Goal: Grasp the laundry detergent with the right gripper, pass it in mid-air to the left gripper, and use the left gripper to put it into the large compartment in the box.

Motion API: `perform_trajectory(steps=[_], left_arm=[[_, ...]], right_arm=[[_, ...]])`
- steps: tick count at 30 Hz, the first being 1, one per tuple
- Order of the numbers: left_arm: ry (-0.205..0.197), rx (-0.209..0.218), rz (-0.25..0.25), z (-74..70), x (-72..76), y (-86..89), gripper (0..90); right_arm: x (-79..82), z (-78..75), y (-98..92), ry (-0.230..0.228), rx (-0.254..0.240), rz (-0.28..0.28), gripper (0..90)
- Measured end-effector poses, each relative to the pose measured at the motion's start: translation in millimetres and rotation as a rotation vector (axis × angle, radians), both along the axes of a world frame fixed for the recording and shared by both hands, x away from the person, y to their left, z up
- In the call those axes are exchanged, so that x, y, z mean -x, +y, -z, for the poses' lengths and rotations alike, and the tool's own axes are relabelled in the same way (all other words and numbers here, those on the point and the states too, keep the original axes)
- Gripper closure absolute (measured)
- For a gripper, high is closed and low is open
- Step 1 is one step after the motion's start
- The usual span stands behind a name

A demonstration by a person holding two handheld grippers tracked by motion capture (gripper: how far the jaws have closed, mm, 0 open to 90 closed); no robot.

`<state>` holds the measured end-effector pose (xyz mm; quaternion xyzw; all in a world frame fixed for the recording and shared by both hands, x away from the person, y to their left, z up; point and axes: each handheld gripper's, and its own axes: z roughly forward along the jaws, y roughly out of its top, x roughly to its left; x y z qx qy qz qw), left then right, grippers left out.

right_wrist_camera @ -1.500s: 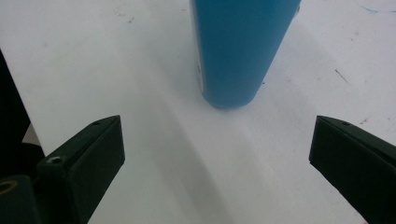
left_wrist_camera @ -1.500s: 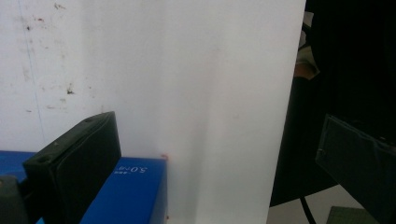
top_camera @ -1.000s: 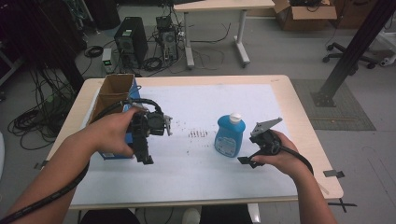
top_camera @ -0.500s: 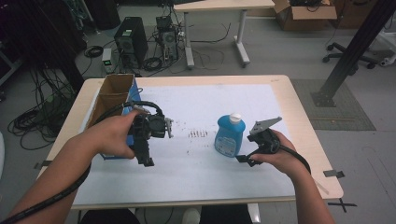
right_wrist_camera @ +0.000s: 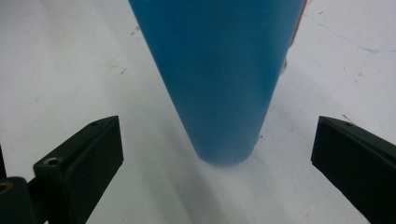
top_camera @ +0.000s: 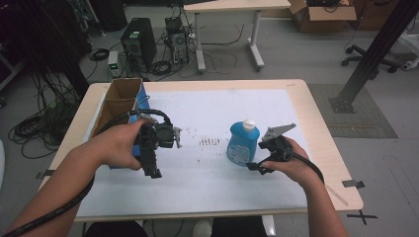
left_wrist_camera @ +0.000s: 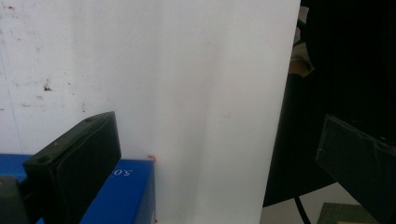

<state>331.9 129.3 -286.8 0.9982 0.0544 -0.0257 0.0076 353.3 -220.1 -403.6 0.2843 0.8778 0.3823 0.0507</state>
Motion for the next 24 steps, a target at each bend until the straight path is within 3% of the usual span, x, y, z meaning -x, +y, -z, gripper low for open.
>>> perform_trajectory(steps=[13, 19, 24], left_arm=[[0.003, 0.000, -0.001, 0.7, 1.9, 2.5, 0.2], [-0.004, 0.005, -0.003, -1.2, 2.7, 3.4, 0.2], [-0.006, 0.008, -0.002, -1.8, 2.8, 2.5, 0.2]], right_arm=[[-4.7, 9.0, 5.8, -0.014, -0.046, 0.011, 1.9], [-4.5, 12.1, 7.0, -0.038, -0.079, 0.036, 1.8], [-5.1, 11.9, 8.3, -0.059, -0.105, 0.026, 1.6]])
